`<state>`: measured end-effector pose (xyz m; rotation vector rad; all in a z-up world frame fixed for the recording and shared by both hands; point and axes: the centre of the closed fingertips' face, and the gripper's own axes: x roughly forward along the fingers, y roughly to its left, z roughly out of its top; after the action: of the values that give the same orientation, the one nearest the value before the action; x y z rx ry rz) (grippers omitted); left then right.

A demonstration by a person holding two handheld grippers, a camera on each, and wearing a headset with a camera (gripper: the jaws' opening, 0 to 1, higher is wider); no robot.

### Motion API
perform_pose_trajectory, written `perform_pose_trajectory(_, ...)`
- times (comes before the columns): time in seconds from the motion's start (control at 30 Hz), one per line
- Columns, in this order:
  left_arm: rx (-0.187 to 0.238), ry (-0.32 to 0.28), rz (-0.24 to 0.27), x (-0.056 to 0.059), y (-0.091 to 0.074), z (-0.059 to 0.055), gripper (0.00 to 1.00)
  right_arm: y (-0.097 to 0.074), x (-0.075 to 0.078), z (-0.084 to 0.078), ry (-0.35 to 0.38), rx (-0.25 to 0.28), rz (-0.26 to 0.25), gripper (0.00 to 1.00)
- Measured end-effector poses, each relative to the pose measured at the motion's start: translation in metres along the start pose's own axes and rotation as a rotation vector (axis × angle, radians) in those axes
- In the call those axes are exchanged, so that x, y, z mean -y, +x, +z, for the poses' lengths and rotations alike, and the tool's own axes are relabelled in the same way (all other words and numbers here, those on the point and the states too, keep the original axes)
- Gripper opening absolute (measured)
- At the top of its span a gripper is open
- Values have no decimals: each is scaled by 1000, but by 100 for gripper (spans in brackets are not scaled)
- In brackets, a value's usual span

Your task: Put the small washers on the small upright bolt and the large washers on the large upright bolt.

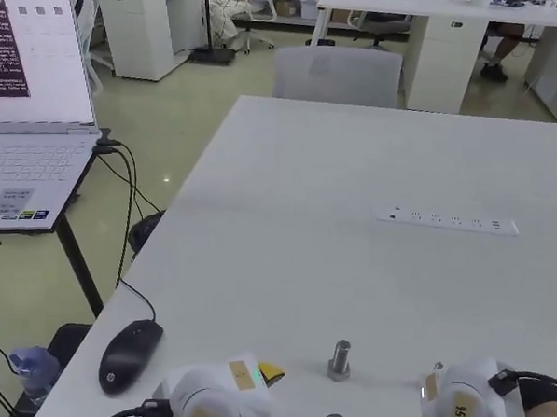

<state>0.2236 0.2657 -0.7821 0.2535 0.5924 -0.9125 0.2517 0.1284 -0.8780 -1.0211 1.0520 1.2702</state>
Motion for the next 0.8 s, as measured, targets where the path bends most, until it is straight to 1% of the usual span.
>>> perform_pose_trajectory(0.13,0,-8,3,2,-2,0,82,0,0,1,19,-9,0,21)
perform_pose_trajectory(0.23,-2,-17,5,4,-3,-1,82,1,0,0,16,-16,1,21)
perform_pose_trajectory(0.27,7,-40,6,5,-4,1,82,1,0,0,15,-16,3,21)
perform_pose_trajectory(0.3,28,-73,12,5,-6,4,82,0,-1,0,14,-19,7,21)
perform_pose_trajectory(0.43,21,-66,18,8,-10,4,82,-1,0,0,26,-31,14,21)
perform_pose_trajectory(0.53,4,-54,25,7,-11,2,82,0,0,0,51,-15,12,21)
perform_pose_trajectory(0.57,4,-55,29,6,-11,2,83,-1,-1,0,57,-14,12,21)
perform_pose_trajectory(0.63,8,-60,38,4,-12,2,84,-1,-2,0,45,-5,9,22)
perform_pose_trajectory(0.67,12,-59,44,5,-12,3,84,-1,1,-3,49,-15,-2,22)
perform_pose_trajectory(0.7,12,-57,48,4,-12,3,86,-2,0,-5,61,-17,-1,22)
perform_pose_trajectory(0.73,6,-58,50,4,-11,1,86,-3,-1,-5,84,-5,9,22)
perform_pose_trajectory(0.8,-6,-52,53,5,-10,-3,87,-6,0,-4,83,4,7,22)
